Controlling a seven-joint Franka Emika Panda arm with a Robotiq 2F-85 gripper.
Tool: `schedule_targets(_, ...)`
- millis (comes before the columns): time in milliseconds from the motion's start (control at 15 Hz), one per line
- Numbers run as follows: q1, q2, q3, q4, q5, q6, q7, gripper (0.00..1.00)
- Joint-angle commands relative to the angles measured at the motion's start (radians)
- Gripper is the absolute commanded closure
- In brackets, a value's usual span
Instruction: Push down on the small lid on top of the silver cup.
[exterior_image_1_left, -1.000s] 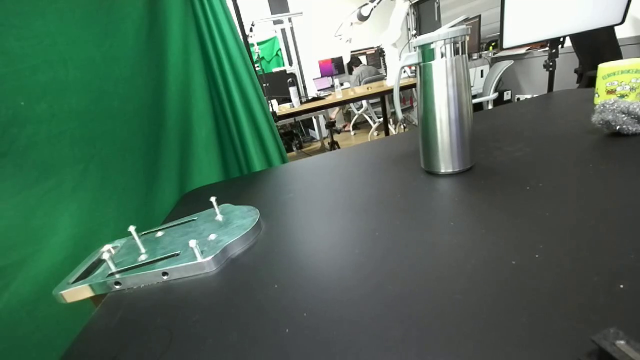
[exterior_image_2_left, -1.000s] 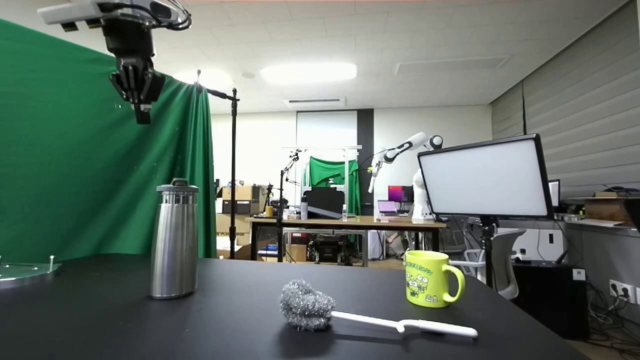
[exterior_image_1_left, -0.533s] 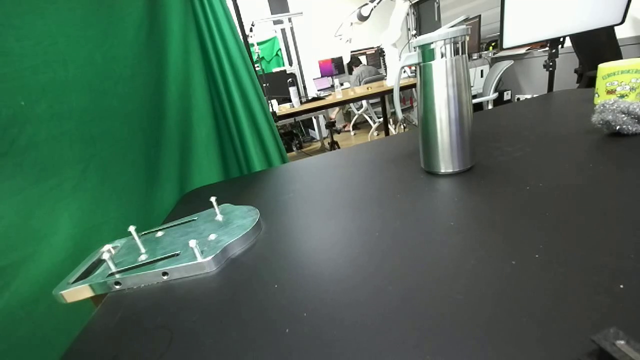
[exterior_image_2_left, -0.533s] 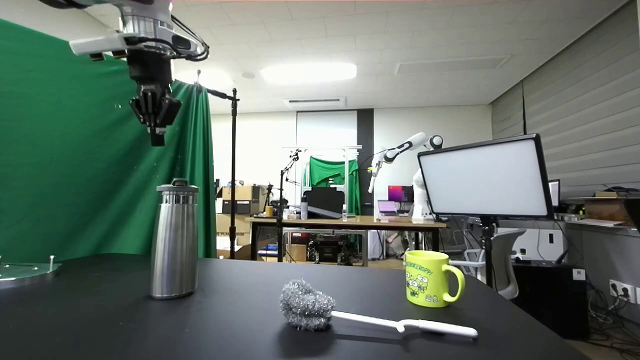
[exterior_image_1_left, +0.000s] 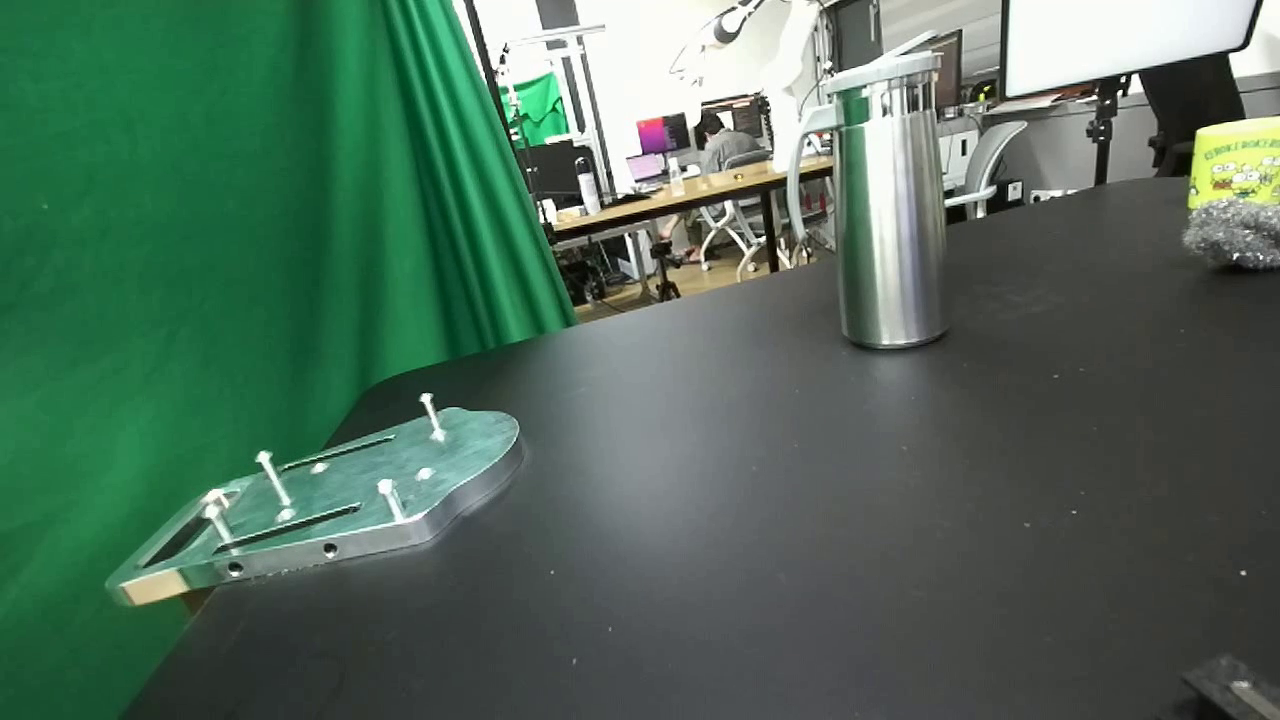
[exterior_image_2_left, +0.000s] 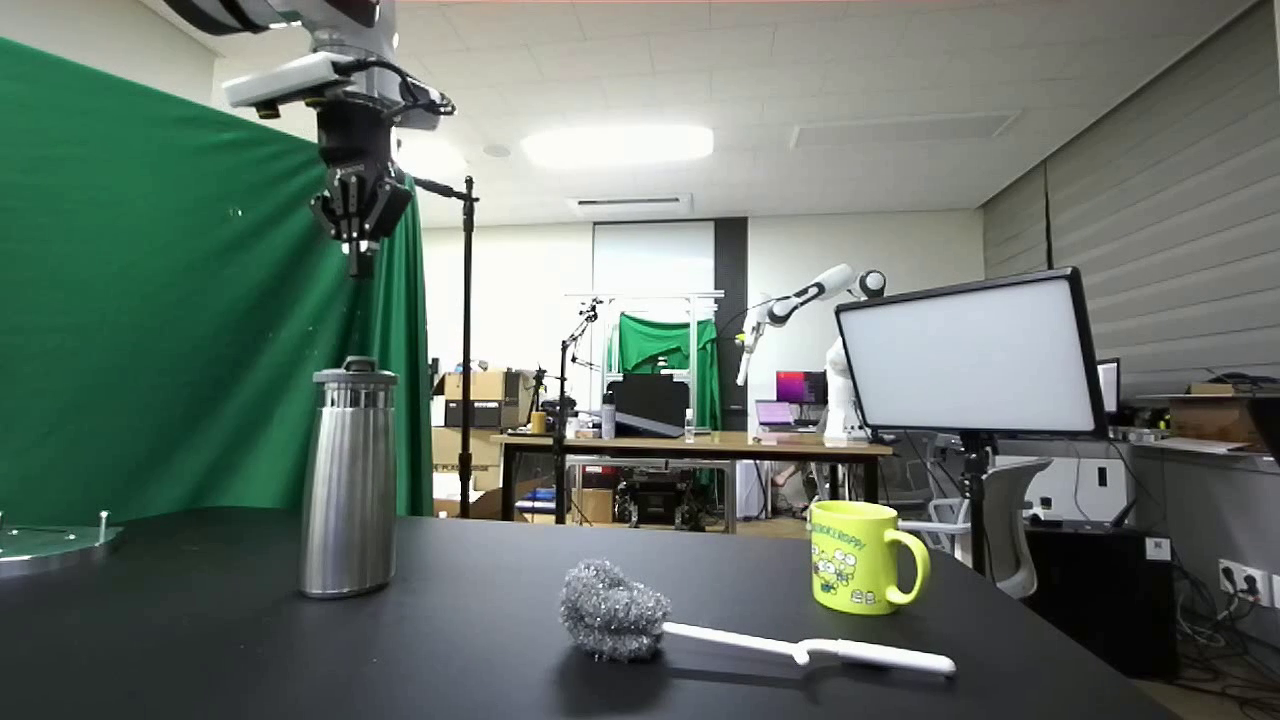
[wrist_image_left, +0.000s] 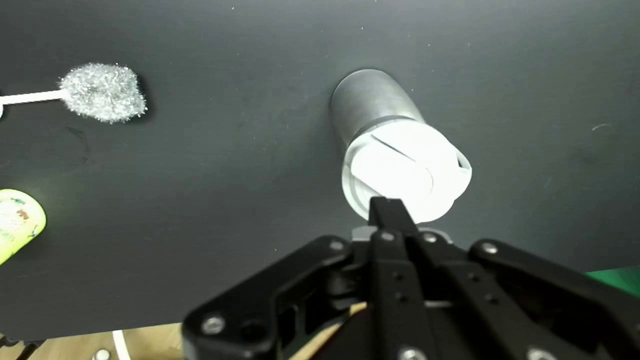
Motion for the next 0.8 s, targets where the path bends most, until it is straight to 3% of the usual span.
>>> schedule_targets(0, 0.018, 0.087, -0.012, 0.140, -0.028, -0.102, 0.033, 1.00)
schedule_targets(67, 0.020, 0.092, -0.014, 0.153, -0.022, -0.120, 0.040, 1.00)
schedule_targets(133, 0.023, 0.057, -0.019, 0.087, -0.013, -0.065, 0.002, 0.99)
schedule_targets(733, 0.025, 0.083, -0.021, 0.122, -0.013, -0.087, 0.003, 0.99)
